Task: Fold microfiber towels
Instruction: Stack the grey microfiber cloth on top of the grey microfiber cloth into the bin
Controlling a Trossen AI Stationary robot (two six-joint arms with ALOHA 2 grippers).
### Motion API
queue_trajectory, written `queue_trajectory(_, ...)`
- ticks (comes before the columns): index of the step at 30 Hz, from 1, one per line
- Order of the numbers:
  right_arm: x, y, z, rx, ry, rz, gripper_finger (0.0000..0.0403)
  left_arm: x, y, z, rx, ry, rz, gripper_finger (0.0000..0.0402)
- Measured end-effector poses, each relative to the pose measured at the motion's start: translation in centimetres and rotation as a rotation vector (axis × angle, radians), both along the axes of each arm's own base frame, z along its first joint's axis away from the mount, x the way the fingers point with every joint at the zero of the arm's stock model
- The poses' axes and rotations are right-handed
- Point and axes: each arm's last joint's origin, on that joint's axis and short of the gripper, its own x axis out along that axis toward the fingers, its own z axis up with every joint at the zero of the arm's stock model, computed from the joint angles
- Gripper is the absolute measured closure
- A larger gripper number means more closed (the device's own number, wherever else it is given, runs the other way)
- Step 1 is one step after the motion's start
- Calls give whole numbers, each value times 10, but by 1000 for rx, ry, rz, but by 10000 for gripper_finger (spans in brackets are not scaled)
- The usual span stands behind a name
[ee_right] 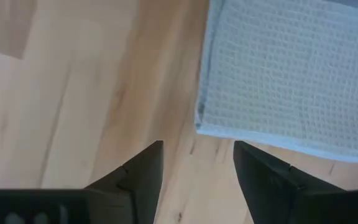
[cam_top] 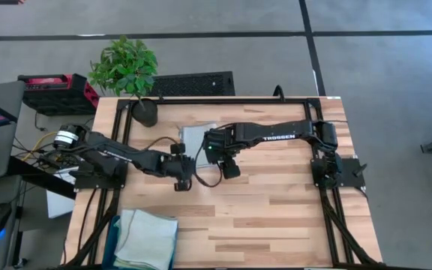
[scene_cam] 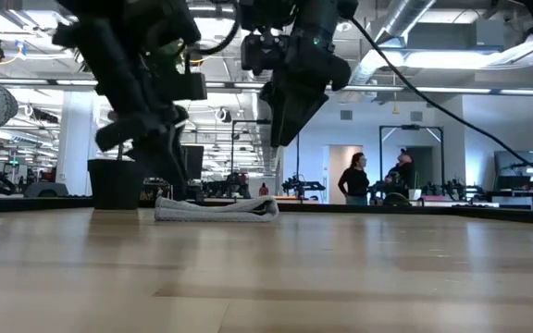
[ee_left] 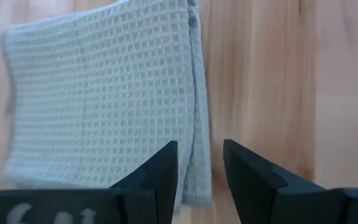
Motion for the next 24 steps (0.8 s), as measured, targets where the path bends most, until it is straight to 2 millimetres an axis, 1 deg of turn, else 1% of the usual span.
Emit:
queue_trajectory(4, 0, 6, 0, 0, 0, 15, 184, 1, 12, -6, -49, -41, -13, 280)
queue_trajectory(8, 0, 8, 0, 0, 0, 20, 184, 2, 17, -9, -57, -90, -30, 280)
queue_trajectory(12, 0, 6, 0, -1, 0, 14, 184, -1, 18, -16, -39, -108, -73, 280)
queue_trajectory(19, 0, 0, 0, -3, -1, -1, 186, -3, 24, -20, -23, -109, -71, 280)
queue_trajectory(21, 0, -1, 0, -3, -1, -3, 186, 0, 26, -25, -22, -99, -64, 280)
queue_trajectory(24, 0, -4, 0, -3, -4, -9, 186, 3, 28, -39, -13, -56, -72, 280)
